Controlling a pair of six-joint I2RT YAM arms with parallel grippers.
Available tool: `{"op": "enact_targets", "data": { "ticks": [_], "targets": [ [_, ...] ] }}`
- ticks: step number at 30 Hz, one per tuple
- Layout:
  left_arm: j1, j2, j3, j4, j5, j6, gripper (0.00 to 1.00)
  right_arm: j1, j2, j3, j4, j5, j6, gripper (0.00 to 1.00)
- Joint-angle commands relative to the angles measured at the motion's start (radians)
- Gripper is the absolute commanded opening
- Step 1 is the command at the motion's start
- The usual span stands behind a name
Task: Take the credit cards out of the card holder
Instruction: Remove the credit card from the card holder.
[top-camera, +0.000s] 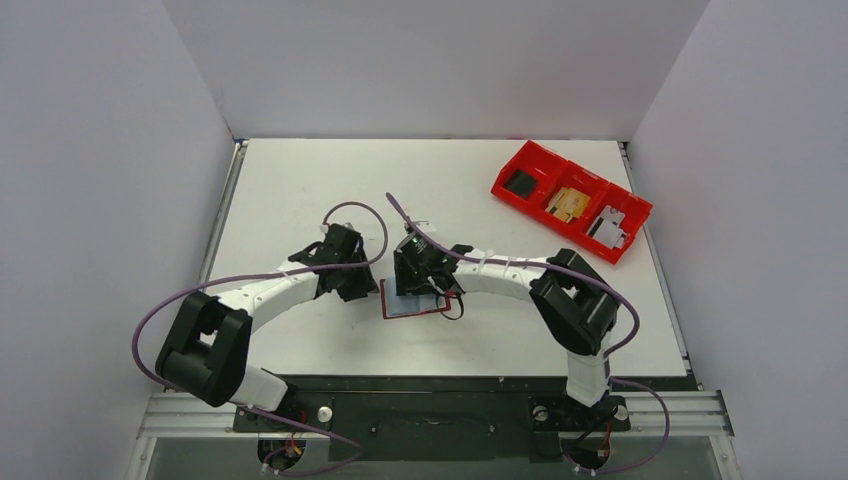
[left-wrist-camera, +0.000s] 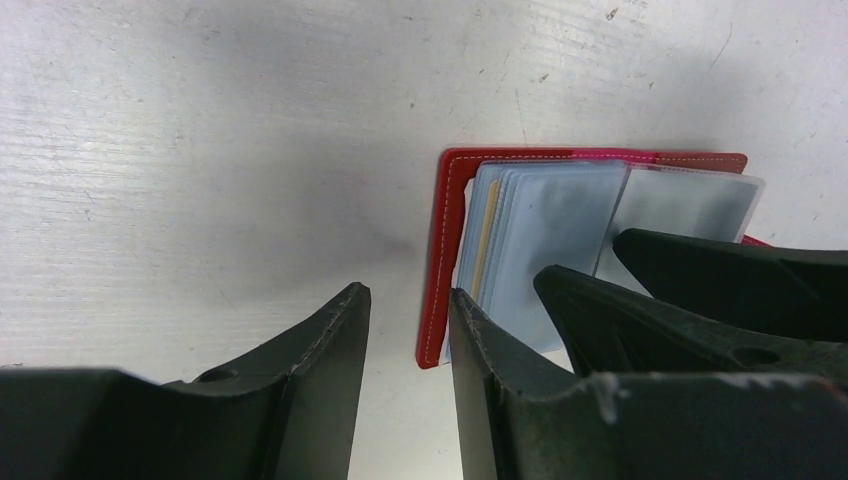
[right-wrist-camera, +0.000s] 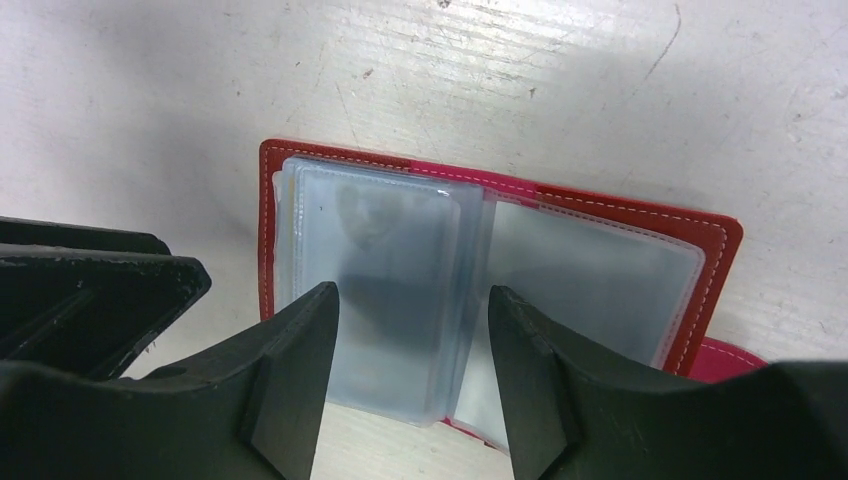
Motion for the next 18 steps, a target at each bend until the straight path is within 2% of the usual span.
{"op": "enact_targets", "data": {
  "ticks": [1, 8, 12, 18],
  "targets": [
    [0.007, -0.023, -0.006, 0.037, 0.026, 0.01, 0.33, 0.02, 0.014, 0.039, 0.008, 0.017, -0.024, 0.54],
    [0.007, -0.005, -0.01, 0.048, 0.036, 0.005, 0.33, 0.038, 0.037, 0.018, 0.018, 0.019, -0.027, 0.54],
    [0.007, -0.008, -0.015, 0.048, 0.037, 0.002, 0.33, 0.037, 0.044, -0.009, 0.038, -0.002, -0.024, 0.5],
    [0.006, -0.023, -0.025, 0.045, 0.045, 0.001, 0.33, 0.01, 0.027, -0.097, 0.126, -0.093, 0.006, 0.21]
  ]
}}
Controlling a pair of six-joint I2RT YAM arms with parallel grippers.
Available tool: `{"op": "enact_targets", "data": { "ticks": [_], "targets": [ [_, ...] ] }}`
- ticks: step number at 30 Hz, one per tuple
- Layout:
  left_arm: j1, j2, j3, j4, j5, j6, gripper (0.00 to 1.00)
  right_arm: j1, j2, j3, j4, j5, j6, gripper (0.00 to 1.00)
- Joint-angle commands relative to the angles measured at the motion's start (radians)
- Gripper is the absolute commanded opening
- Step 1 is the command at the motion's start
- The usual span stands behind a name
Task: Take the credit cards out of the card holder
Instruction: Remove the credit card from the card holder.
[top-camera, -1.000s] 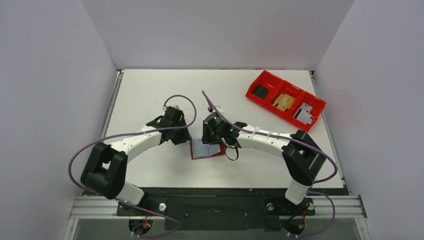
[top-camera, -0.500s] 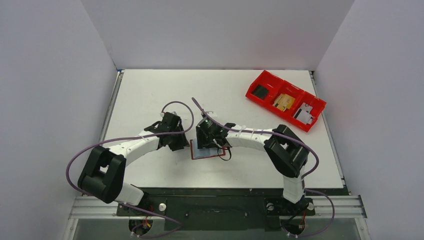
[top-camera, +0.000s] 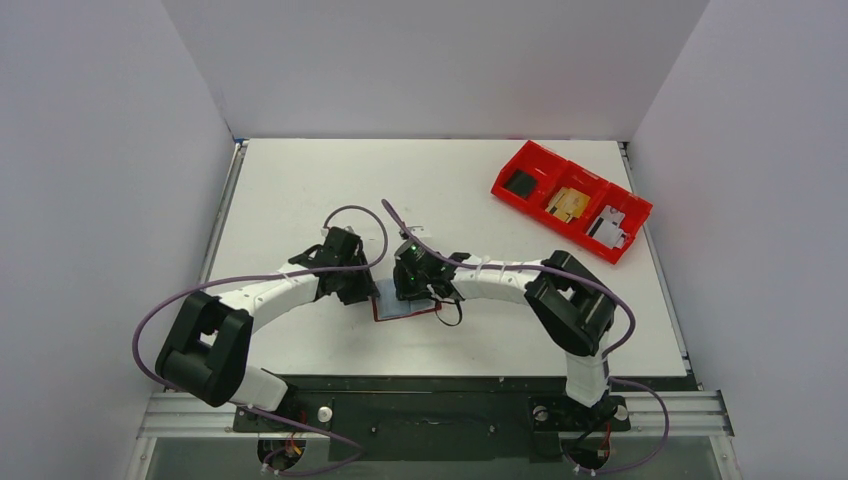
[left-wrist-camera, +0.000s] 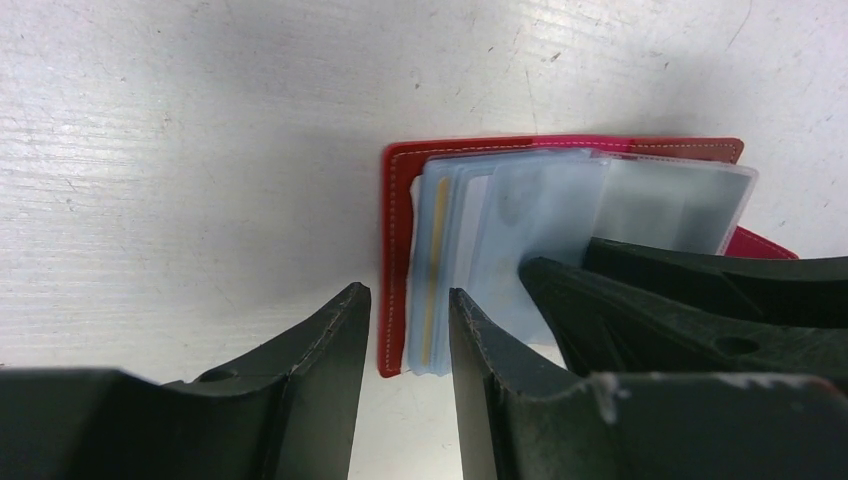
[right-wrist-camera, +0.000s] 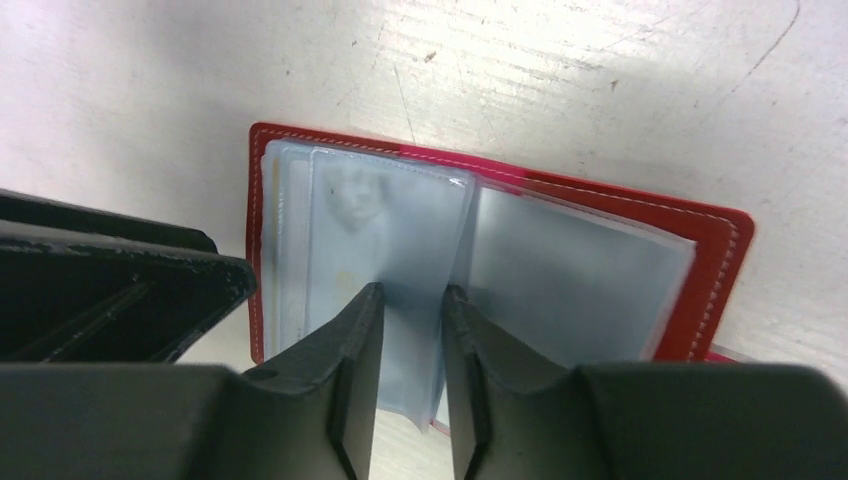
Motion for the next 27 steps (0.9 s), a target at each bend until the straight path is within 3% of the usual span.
{"op": "enact_targets", "data": {
  "ticks": [1, 8, 22, 27],
  "targets": [
    [0.006, -0.023, -0.002, 0.029, 0.017, 0.003, 0.33, -0.024, 0.002, -0.092, 0.055, -0.09, 0.026, 0.2],
    [0.004, -0.03, 0.004, 0.02, 0.017, 0.006, 0.33, -0.066, -0.011, -0.16, 0.129, -0.151, 0.054, 0.0],
    [-0.016, -0.091, 0.071, -0.046, -0.02, 0.031, 0.32, -0.099, -0.001, -0.203, 0.179, -0.198, 0.079, 0.0],
    [-0.038, -0.086, 0.106, -0.05, -0.003, 0.036, 0.27, -0.101, 0.003, -0.207, 0.191, -0.204, 0.082, 0.0]
  ]
}}
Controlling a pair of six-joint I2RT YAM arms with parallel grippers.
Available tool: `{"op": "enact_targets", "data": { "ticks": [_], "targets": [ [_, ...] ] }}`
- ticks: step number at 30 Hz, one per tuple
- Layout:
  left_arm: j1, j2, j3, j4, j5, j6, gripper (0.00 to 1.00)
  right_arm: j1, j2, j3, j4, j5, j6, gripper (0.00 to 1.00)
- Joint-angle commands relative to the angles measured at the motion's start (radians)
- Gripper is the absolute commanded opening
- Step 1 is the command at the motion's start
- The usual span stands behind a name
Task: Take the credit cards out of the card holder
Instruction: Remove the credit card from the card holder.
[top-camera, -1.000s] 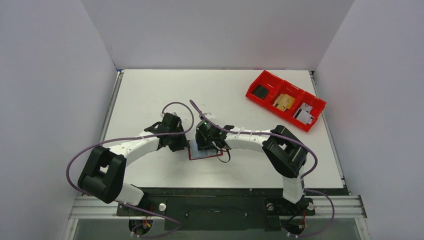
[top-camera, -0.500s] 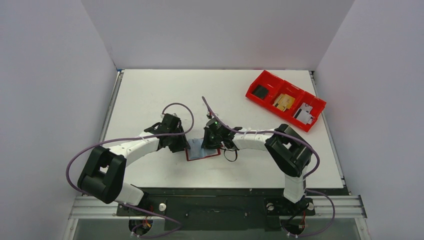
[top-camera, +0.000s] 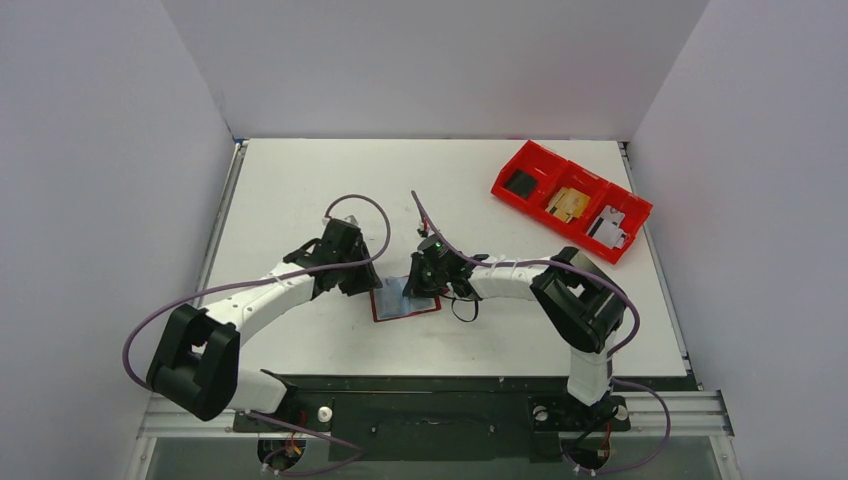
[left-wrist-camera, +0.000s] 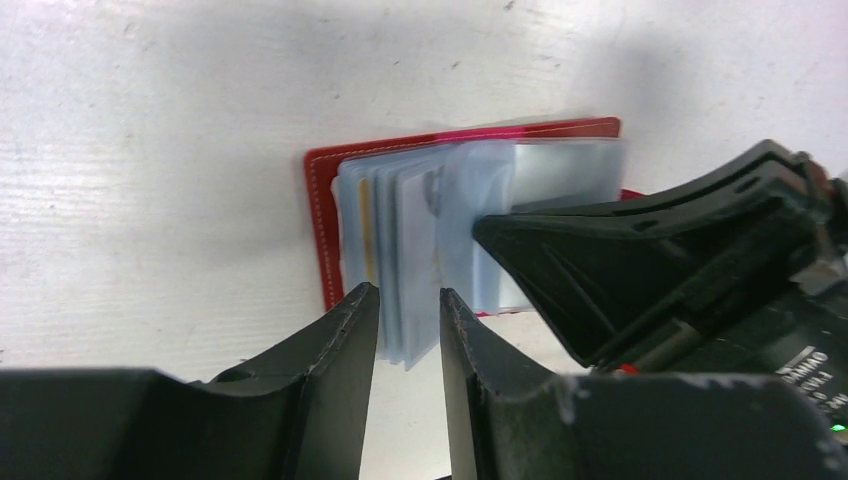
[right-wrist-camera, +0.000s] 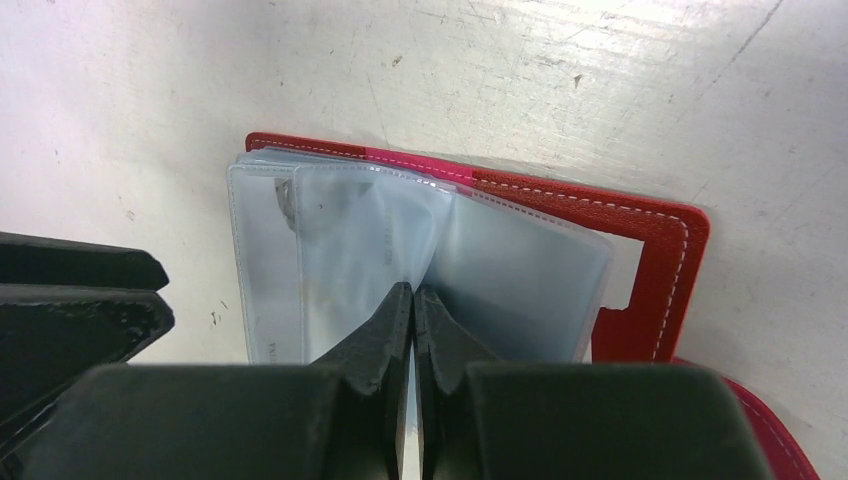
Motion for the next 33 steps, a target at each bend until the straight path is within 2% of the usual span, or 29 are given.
{"op": "enact_targets", "data": {
  "ticks": [1, 15, 25, 27, 29, 33],
  "targets": [
    [-0.022, -0.014, 0.069, 0.001, 0.0, 0.02, 0.26, 0.002, 0.037, -0.041, -0.048, 0.007, -0.007, 0.0],
    [-0.06, 0.145, 0.053, 0.127, 0.092, -0.002, 0.25, -0.001, 0.034, -0.053, -0.033, 0.006, 0.001, 0.0],
    [-0.067, 0.197, 0.032, 0.152, 0.069, -0.021, 0.25, -0.004, 0.029, -0.045, -0.034, 0.002, 0.001, 0.0],
    [-0.068, 0.206, 0.03, 0.162, 0.073, -0.03, 0.22, -0.004, 0.021, -0.041, -0.038, 0.003, 0.001, 0.0],
    [-0.071, 0.208, 0.028, 0.169, 0.072, -0.041, 0.15, -0.005, 0.007, -0.036, -0.049, 0.008, 0.0, 0.0],
    [-0.076, 0.192, 0.031, 0.169, 0.057, -0.052, 0.06, -0.004, -0.064, -0.019, -0.089, 0.023, -0.009, 0.14]
  ]
}}
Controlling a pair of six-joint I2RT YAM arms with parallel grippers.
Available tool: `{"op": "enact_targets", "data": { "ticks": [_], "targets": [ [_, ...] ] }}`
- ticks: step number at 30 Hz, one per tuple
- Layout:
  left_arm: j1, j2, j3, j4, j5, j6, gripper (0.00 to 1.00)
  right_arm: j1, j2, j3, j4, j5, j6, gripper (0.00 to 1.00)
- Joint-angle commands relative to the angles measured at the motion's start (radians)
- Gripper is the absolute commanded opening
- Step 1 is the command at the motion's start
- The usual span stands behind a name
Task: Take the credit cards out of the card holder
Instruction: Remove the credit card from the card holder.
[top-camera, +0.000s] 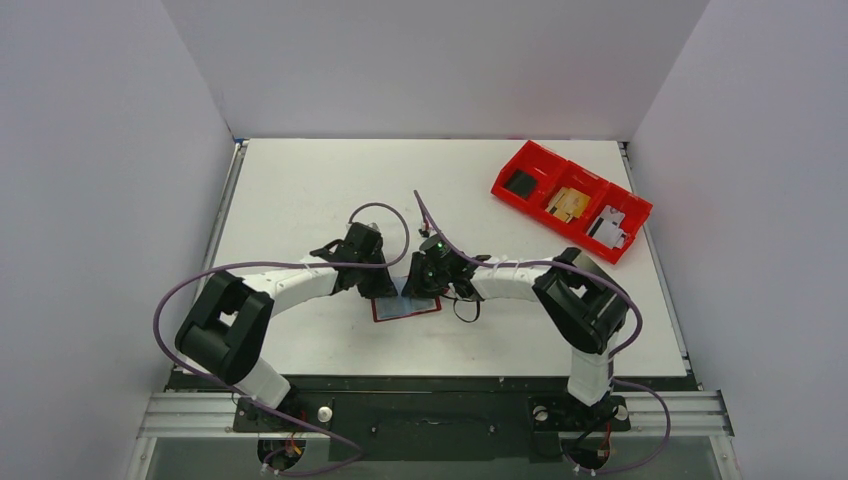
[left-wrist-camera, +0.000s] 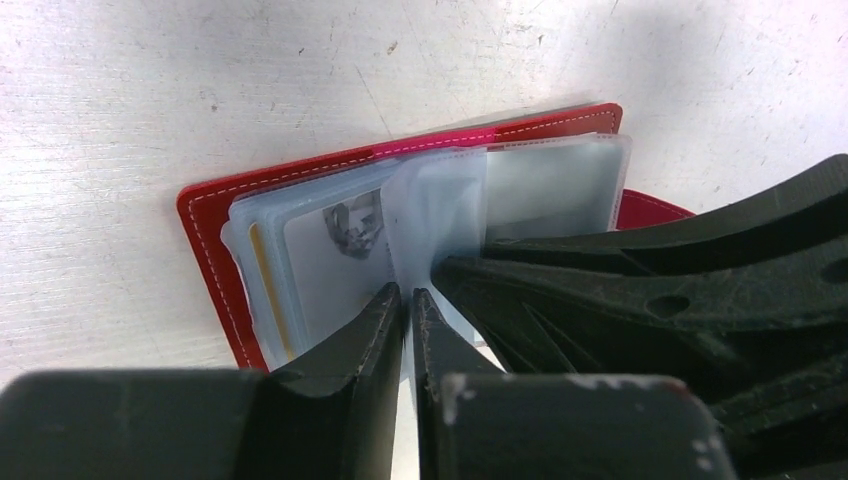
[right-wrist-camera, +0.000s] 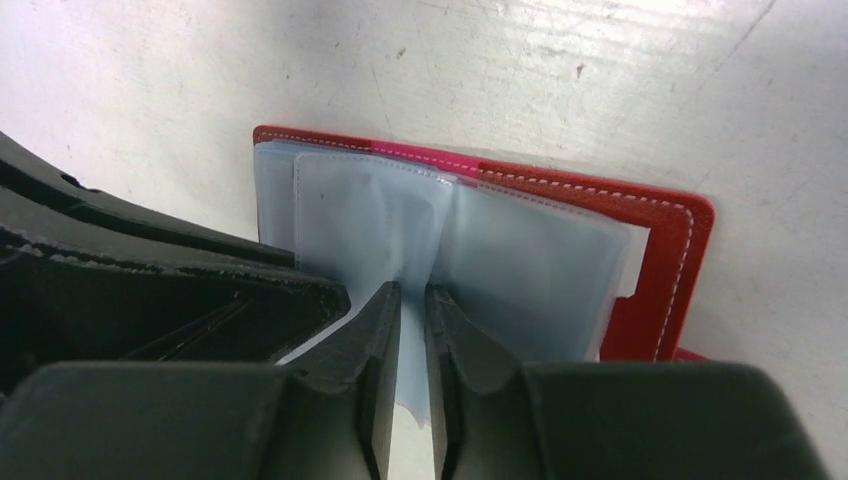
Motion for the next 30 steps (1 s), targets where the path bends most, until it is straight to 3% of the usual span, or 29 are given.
{"op": "enact_targets", "data": {
  "ticks": [1, 3, 14, 20, 30],
  "targets": [
    [-0.008, -0.007, -0.003, 0.036, -0.021, -0.017, 0.05, 0.003, -0.065, 0.003, -0.117, 0.042, -0.022, 0.19],
    [-0.009, -0.01, 0.001, 0.034, -0.024, -0.017, 0.0, 0.003, -0.089, 0.02, -0.141, 0.048, -0.03, 0.23],
    [-0.049, -0.047, 0.04, 0.032, -0.002, -0.004, 0.0, -0.008, -0.27, 0.041, -0.256, 0.134, -0.049, 0.34],
    [-0.081, -0.025, 0.076, 0.049, 0.021, 0.004, 0.07, -0.034, -0.355, 0.03, -0.333, 0.25, -0.074, 0.35],
    [-0.134, 0.068, 0.163, 0.068, 0.044, 0.013, 0.17, -0.069, -0.455, -0.044, -0.372, 0.3, -0.08, 0.35]
  ]
}}
